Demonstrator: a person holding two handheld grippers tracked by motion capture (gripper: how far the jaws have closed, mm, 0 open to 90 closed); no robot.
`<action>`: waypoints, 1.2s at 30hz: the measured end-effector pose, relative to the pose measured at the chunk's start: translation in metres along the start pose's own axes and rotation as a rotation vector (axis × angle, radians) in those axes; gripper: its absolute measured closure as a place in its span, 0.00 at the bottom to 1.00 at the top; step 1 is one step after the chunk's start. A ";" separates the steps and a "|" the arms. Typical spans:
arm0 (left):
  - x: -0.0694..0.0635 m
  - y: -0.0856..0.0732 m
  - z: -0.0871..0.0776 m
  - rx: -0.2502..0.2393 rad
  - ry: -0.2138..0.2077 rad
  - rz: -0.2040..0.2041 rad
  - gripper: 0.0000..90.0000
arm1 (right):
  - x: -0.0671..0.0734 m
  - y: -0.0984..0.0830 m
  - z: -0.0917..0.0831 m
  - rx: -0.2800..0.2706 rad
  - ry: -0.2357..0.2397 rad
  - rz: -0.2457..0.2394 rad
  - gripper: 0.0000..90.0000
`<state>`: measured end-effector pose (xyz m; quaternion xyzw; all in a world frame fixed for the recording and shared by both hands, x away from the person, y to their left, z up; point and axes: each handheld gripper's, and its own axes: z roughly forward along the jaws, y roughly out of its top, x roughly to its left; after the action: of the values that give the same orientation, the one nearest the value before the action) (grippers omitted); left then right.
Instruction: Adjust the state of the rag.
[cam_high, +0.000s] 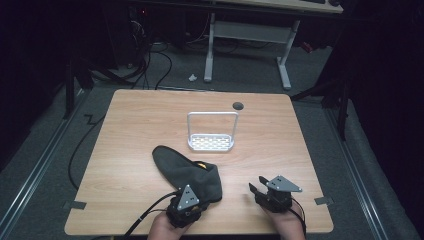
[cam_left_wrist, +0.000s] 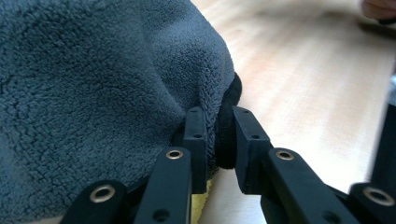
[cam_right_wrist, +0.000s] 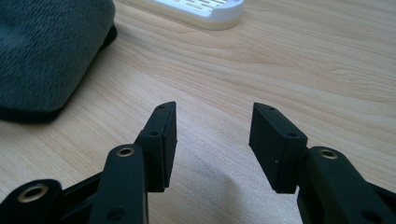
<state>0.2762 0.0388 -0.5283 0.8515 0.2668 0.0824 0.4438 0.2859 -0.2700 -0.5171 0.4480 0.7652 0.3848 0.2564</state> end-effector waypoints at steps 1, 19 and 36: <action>-0.001 0.000 0.000 0.000 -0.006 0.002 0.85 | 0.000 0.000 0.000 0.000 0.000 -0.001 0.58; 0.031 -0.023 -0.051 -0.053 0.045 -0.138 0.54 | 0.019 0.009 -0.004 -0.043 0.036 -0.042 0.55; 0.026 -0.026 -0.031 0.051 0.091 -0.063 0.87 | 0.138 0.050 0.020 -0.056 0.234 -0.263 0.56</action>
<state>0.2766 0.0860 -0.5331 0.8491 0.3154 0.1001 0.4117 0.2606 -0.1258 -0.4937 0.2890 0.8306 0.4188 0.2261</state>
